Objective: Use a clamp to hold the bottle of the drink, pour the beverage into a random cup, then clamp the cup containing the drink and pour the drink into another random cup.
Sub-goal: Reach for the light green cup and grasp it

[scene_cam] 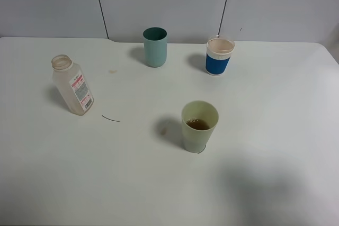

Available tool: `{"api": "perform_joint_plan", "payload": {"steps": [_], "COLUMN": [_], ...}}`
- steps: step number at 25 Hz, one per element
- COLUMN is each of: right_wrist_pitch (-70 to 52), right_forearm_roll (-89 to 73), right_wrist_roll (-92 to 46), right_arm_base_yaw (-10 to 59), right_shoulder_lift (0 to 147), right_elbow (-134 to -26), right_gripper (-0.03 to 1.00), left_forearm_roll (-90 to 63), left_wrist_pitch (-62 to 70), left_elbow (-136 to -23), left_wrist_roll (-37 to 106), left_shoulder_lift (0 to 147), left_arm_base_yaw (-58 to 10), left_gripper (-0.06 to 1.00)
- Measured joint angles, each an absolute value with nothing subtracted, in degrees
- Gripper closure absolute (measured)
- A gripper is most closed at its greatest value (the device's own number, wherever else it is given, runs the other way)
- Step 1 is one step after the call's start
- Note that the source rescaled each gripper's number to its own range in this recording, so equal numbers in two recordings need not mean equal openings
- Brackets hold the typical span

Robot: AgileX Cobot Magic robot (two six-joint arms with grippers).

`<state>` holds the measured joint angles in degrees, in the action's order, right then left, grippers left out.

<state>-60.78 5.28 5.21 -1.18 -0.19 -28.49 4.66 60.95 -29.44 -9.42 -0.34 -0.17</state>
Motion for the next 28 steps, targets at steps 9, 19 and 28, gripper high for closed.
{"api": "perform_joint_plan", "payload": {"steps": [9, 19, 28], "right_wrist_pitch": [-60.8, -60.8, -60.8], "right_forearm_roll": [5.3, 5.3, 5.3], "right_wrist_roll": [5.2, 5.2, 5.2], "right_arm_base_yaw": [-1.2, -1.2, -1.2], "right_shoulder_lift": [-0.2, -0.2, -0.2], "right_elbow": [-28.5, -28.5, -28.5], "right_gripper": [-0.03, -0.03, -0.03], "left_forearm_roll": [4.7, 4.7, 4.6], "left_wrist_pitch": [60.9, 60.9, 60.9], "left_elbow": [-29.4, -29.4, -29.4], "left_wrist_roll": [-9.4, -8.9, -8.7], "left_shoulder_lift": [-0.3, -0.3, -0.3], "left_arm_base_yaw": [-0.2, -0.2, -0.2], "left_gripper": [-0.05, -0.05, -0.05]}}
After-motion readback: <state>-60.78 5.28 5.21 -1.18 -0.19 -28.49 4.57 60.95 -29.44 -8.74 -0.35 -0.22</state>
